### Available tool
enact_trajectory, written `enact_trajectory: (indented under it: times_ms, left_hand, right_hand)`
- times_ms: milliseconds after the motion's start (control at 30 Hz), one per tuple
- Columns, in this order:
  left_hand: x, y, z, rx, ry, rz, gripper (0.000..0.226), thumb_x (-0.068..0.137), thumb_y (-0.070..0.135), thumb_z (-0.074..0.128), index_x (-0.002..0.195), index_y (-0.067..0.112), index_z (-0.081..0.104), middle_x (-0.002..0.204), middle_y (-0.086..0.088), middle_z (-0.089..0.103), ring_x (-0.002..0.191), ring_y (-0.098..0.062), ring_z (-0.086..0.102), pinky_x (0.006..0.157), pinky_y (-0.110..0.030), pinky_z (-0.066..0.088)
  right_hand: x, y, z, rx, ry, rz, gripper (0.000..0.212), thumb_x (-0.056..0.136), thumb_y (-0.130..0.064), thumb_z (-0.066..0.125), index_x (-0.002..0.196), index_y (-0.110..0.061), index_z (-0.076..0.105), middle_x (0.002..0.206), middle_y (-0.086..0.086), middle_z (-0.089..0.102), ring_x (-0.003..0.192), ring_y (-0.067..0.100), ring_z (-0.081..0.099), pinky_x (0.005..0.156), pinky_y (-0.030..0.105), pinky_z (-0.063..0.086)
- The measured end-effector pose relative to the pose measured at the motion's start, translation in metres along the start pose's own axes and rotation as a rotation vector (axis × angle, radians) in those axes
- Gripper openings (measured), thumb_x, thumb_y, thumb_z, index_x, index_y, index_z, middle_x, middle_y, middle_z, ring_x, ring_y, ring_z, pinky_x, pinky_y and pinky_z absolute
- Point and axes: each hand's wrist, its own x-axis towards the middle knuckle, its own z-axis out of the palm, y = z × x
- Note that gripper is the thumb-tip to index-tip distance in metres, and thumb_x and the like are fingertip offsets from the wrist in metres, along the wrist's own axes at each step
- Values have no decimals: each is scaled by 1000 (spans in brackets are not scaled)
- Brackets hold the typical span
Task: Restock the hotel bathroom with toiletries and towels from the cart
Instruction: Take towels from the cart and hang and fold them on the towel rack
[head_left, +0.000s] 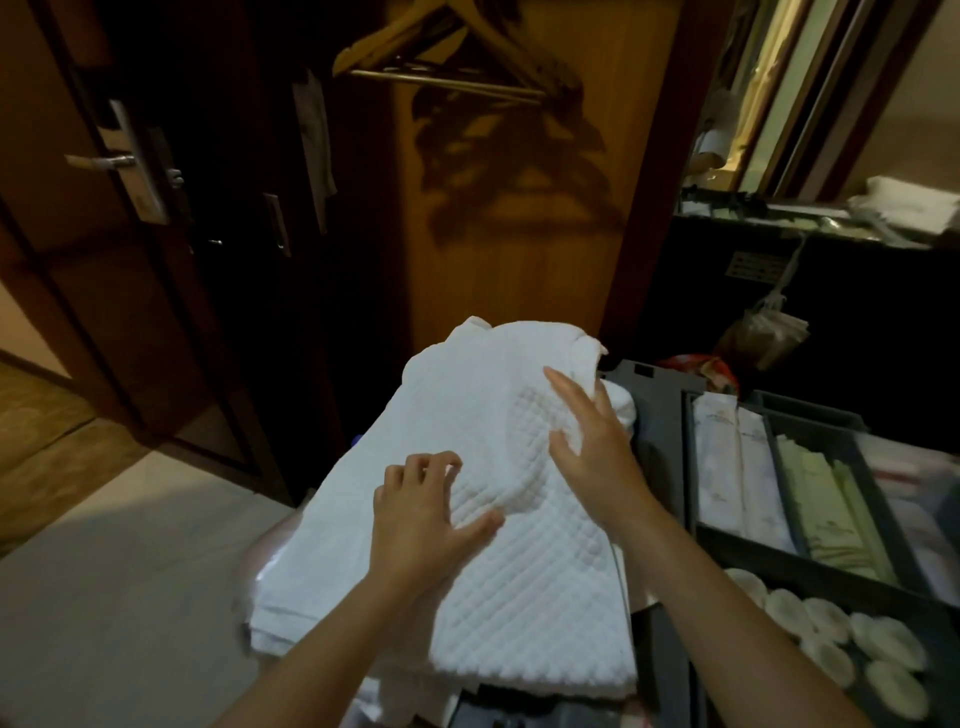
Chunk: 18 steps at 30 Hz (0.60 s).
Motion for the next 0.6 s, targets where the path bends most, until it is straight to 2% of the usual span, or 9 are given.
enact_trajectory:
  times_ms: [67,133,200,267,367,500,600]
  left_hand:
    - [1,-1,0,1,-7,5,77,61,82,41,121,35,42,116,9,46,105,-14,37,83,-27,29]
    - [3,-2,-1,7,-27,12,78,61,84,40,122,36,40,117,10,45,106,-13,35,83,-26,26]
    - [4,-3,-2,22,-42,21,78,60,85,39,122,36,39,117,11,44,107,-12,34,83,-26,25]
    - [5,-3,-2,25,-45,27,76,60,84,39,120,37,38,115,12,43,107,-12,33,83,-26,24]
    - [6,-2,0,13,-31,24,74,59,83,41,117,38,38,110,13,39,105,-10,31,83,-26,19]
    - [6,-4,0,-3,-39,33,74,58,83,40,117,37,38,109,13,37,105,-10,30,83,-26,17]
    - [13,-7,-2,-58,-59,46,73,59,86,39,115,38,40,112,13,35,105,-7,28,88,-27,19]
  right_hand:
    - [3,11,-5,118,191,132,61,85,0,57,136,-28,41,150,4,28,136,19,30,109,26,29]
    - [6,23,-11,417,328,430,58,84,2,60,134,-22,43,143,7,41,128,26,43,104,44,40]
    - [4,32,-16,730,343,764,56,85,-3,62,136,-16,42,136,14,49,117,31,53,92,46,49]
    - [-5,42,-16,784,247,952,62,84,-13,67,139,-12,37,135,17,50,115,34,54,93,48,48]
    - [-16,42,-15,823,127,995,68,81,-23,72,140,-15,39,137,12,51,120,31,52,103,51,41]
    - [-19,28,-20,963,0,1007,47,83,-24,69,127,-13,56,120,12,64,109,29,61,101,48,44]
    - [-14,21,-22,912,28,970,43,86,-22,65,126,-11,55,111,7,65,101,25,61,93,43,47]
